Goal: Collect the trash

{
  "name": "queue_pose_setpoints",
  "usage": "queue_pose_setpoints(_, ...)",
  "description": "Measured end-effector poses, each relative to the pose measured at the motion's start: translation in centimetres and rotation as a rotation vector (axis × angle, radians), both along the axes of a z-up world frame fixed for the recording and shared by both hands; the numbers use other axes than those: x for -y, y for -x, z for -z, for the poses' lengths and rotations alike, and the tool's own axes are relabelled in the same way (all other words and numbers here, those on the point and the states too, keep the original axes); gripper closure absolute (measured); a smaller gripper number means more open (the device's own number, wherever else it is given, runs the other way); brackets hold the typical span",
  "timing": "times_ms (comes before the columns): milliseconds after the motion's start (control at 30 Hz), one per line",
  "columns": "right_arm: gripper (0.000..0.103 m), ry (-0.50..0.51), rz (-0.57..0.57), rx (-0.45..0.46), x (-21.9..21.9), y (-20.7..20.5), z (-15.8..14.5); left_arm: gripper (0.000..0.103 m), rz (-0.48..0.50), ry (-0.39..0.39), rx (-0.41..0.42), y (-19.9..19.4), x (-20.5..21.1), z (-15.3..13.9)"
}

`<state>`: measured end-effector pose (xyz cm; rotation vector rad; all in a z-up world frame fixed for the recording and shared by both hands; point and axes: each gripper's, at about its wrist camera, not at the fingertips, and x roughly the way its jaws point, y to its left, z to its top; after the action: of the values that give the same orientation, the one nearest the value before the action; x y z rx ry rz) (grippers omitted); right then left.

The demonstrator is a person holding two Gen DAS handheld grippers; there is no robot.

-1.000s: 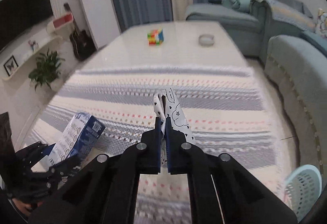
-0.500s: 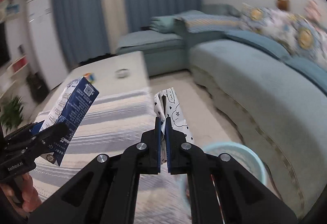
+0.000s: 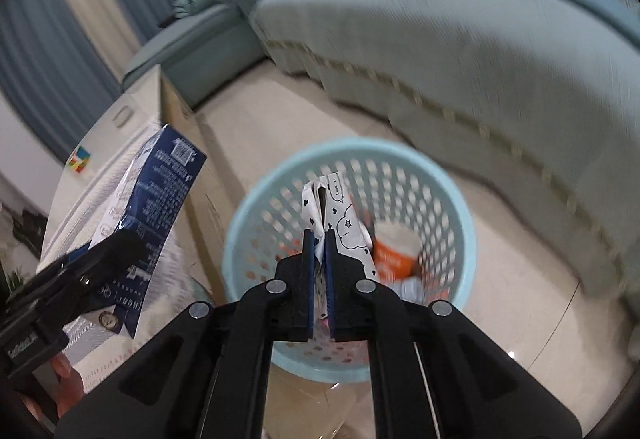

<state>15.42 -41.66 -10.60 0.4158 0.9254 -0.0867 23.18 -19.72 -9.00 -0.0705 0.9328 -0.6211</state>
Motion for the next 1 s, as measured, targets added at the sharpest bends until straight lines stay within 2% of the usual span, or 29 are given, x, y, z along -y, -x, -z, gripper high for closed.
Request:
queue_pose_setpoints(33, 0.093, -0.015, 0.008, -0.01, 0.3, 0.0, 0.5, 0.038, 0.001, 0.003, -0.019, -0.2, 0.1, 0.6)
queue_pose_setpoints(67, 0.084, -0.038, 0.023, -0.029, 0.8, -0.1, 1.3, 0.028, -0.003, 0.006, -0.028, -0.2, -0.1, 0.8)
queue_pose_setpoints(167, 0.059, -0.047, 0.052, -0.034, 1.3, 0.6, 1.7, 0.026, -0.017, 0.022, -0.017, 0.2, -1.2, 0.5)
queue_pose_setpoints(300, 0.059, -0.037, 0.052, -0.017, 1.1, 1.5, 0.2, 0.026, -0.027, 0.035, 0.008, 1.1, -2.3, -1.1)
queue_pose_setpoints(400, 0.059, -0.045, 0.036, 0.017, 0.5, 2.5, -2.3, 0.026, -0.045, 0.055, 0.051, 2.8, -3.4, -3.2)
queue_pose_setpoints(533, 0.057, -0.01, 0.023, 0.074, -1.8, 5.8, -6.4, 0.026, -0.091, 0.089, 0.123, 6.2, -5.6, -6.7)
queue_pose_setpoints(700, 0.048, 0.048, 0.043, 0.164, -5.2, 10.5, -11.0, 0.026, -0.159, 0.123, 0.225, 11.0, -8.5, -10.9)
queue_pose_setpoints(767, 0.047, 0.075, 0.07, 0.205, -6.6, 12.5, -12.5, 0.026, -0.189, 0.098, 0.267, 13.1, -9.2, -12.1)
queue_pose_setpoints(867, 0.045, 0.18, 0.138, 0.282, -8.8, 15.3, -14.3, 0.025, -0.238, 0.062, 0.345, 16.2, -10.2, -13.1)
queue_pose_setpoints(1000, 0.038, 0.298, 0.258, 0.384, -10.5, 18.5, -15.2, 0.021, -0.346, -0.023, 0.464, 19.8, -10.4, -12.9)
